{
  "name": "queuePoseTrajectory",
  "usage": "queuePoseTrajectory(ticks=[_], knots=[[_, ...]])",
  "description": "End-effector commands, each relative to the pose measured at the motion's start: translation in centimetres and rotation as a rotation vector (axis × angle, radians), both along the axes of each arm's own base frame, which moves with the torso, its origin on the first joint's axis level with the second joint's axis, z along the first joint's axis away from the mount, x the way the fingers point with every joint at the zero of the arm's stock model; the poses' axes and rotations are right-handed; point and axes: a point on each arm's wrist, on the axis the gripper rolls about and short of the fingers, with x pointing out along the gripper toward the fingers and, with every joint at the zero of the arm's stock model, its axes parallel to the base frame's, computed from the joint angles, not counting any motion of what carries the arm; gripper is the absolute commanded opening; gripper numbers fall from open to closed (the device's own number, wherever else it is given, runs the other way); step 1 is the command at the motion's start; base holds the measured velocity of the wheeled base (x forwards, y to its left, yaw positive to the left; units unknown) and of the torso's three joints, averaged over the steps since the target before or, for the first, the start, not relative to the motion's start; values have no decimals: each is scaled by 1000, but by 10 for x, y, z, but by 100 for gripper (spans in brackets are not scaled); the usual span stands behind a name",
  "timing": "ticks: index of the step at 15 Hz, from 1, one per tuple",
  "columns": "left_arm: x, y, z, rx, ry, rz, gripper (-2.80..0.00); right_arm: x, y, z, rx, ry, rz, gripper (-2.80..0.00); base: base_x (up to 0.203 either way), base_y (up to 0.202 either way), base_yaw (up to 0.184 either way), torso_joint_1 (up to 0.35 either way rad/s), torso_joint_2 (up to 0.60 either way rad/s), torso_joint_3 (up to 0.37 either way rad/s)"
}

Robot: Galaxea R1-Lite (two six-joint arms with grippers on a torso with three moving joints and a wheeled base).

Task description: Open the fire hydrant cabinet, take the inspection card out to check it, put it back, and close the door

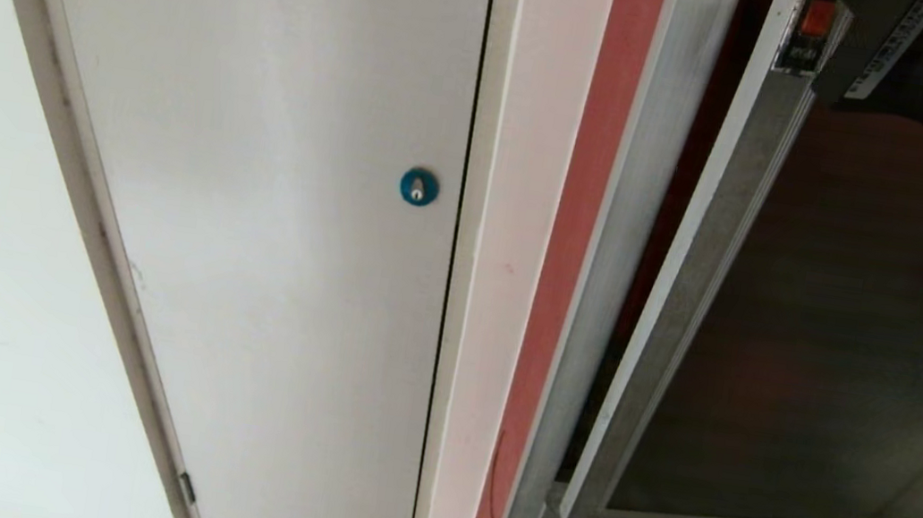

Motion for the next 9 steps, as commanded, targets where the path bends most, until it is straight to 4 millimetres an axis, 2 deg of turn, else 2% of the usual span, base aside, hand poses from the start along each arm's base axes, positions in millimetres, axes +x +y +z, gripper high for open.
queuePoseTrajectory(ticks=[1,8,9], knots=[[1,0,-2,0,7,0,-280,-8,-8,1,11,-7,-8,-280,0,0,0,0,0,0],[1,0,-2,0,7,1,-280,-14,-14,-11,-8,16,-6,-280,0,0,0,0,0,0],[1,0,-2,0,7,1,-280,-14,-14,-12,-11,19,-8,-65,0,0,0,0,0,0]])
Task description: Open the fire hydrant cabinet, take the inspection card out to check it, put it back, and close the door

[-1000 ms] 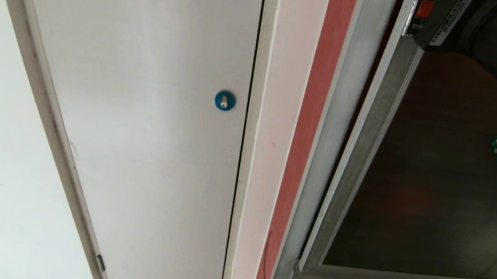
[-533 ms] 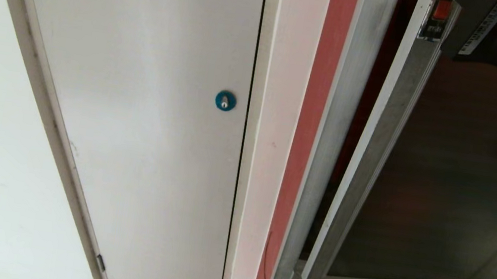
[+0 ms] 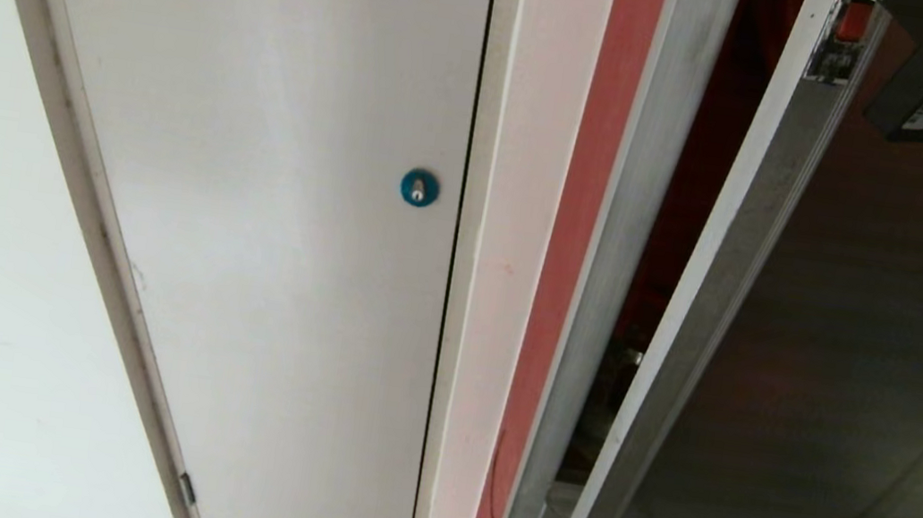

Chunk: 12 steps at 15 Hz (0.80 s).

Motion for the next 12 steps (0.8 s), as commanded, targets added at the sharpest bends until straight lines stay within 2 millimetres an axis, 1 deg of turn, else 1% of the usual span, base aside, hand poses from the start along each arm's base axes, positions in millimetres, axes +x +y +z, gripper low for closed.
queuePoseTrajectory(ticks=[1,7,12], knots=[[1,0,-2,0,7,0,-280,-2,-2,0,-1,4,-10,0,0,0,0,0,0,0],[1,0,-2,0,7,0,-280,-8,-4,1,4,0,4,0,0,0,0,0,0,0],[1,0,-2,0,7,1,-280,-16,-10,-10,-24,19,13,0,0,0,0,0,0,0]])
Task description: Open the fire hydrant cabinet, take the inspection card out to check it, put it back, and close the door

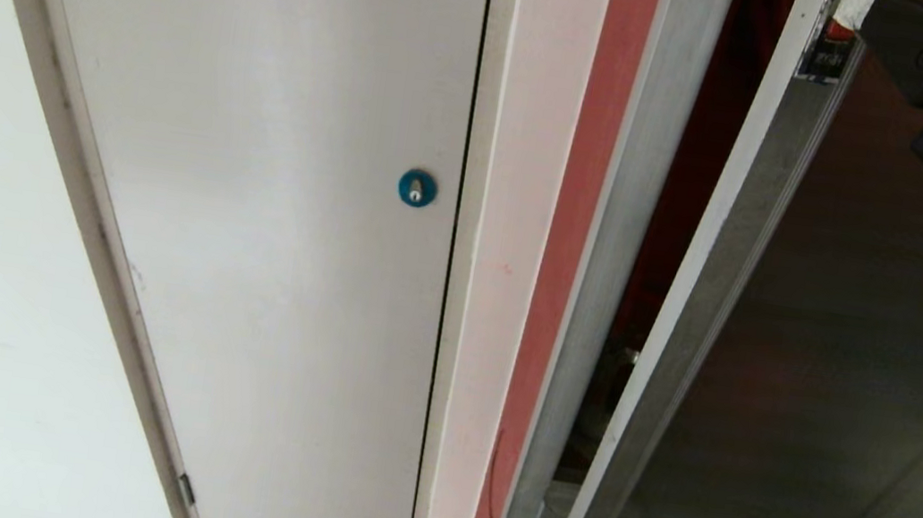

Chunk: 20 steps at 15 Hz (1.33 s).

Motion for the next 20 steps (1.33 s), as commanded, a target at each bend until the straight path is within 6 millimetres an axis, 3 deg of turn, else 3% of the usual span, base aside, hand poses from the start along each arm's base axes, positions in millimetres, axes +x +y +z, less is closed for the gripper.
queuePoseTrajectory(ticks=[1,7,8,15,18,20], knots=[[1,0,-2,0,7,0,-280,-6,-6,-4,-8,-1,1,0,0,0,0,0,0,0],[1,0,-2,0,7,0,-280,-29,-28,-24,-29,18,1,0,0,0,0,0,0,0],[1,0,-2,0,7,0,-280,-34,-34,-27,-25,14,0,-280,0,0,0,0,0,0],[1,0,-2,0,7,1,-280,-63,-77,-26,10,-22,-96,-280,0,0,0,0,0,0],[1,0,-2,0,7,0,-280,-75,-101,-22,32,-50,-256,-280,0,0,0,0,0,0],[1,0,-2,0,7,0,-280,-94,-120,-16,61,-97,-394,-280,0,0,0,0,0,0]])
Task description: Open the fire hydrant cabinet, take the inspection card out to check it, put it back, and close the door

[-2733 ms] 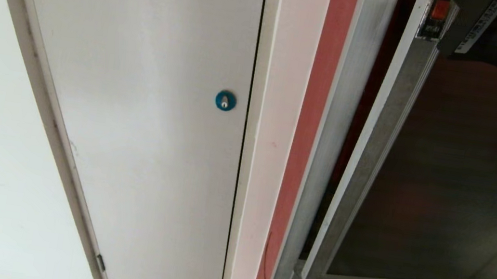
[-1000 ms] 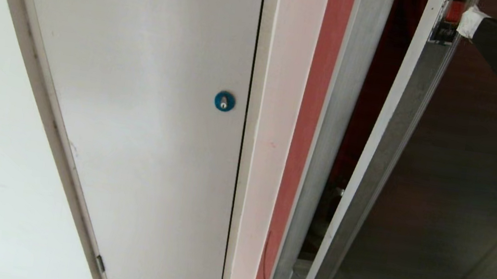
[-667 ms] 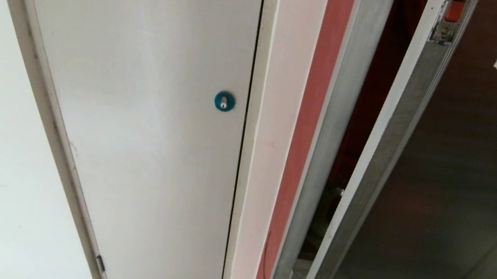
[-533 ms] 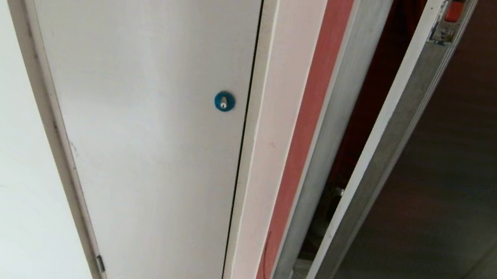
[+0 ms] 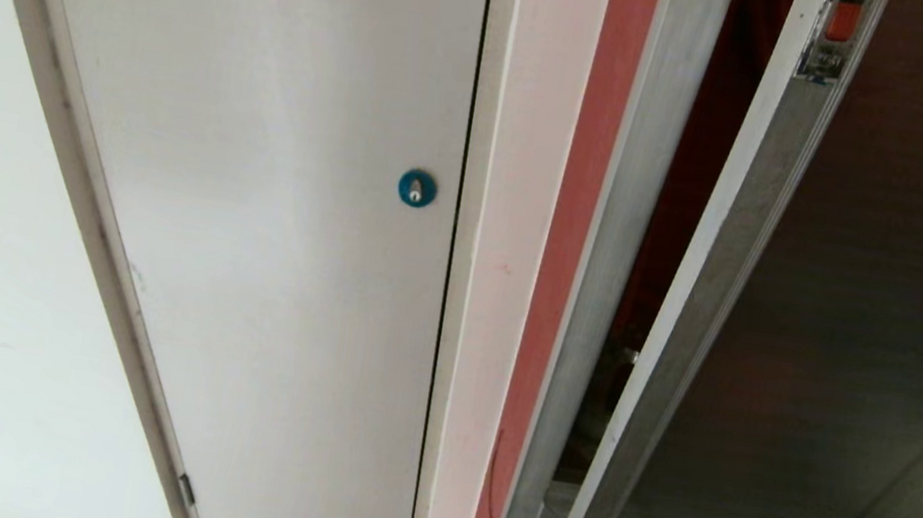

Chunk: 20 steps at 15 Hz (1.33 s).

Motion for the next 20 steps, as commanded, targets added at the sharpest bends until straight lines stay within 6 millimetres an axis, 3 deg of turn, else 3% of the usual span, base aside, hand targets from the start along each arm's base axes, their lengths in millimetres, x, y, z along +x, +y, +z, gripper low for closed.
queuePoseTrajectory(ticks=[1,5,7,11,15,18,20], knots=[[1,0,-2,0,7,1,-280,-33,-24,8,38,-84,-164,-280,0,0,0,0,0,0],[0,0,-2,0,5,1,-280,-77,-36,1,22,-87,-420,-280,0,0,0,0,0,0],[1,0,-2,0,7,-1,-280,-104,-36,-7,12,-112,-448,-280,0,0,0,0,0,0],[1,0,-2,0,7,-1,-280,-146,-35,-47,-10,-69,-438,-280,0,0,0,0,0,0],[0,0,-2,0,5,-1,-280,-138,-33,-118,-74,58,-304,-280,0,0,0,0,0,0],[1,0,-2,0,7,-1,-280,-129,-28,-173,-131,102,-77,-280,0,0,0,0,0,0],[1,0,-2,0,7,0,-280,-119,-26,-193,-21,146,54,-280,0,0,0,0,0,0]])
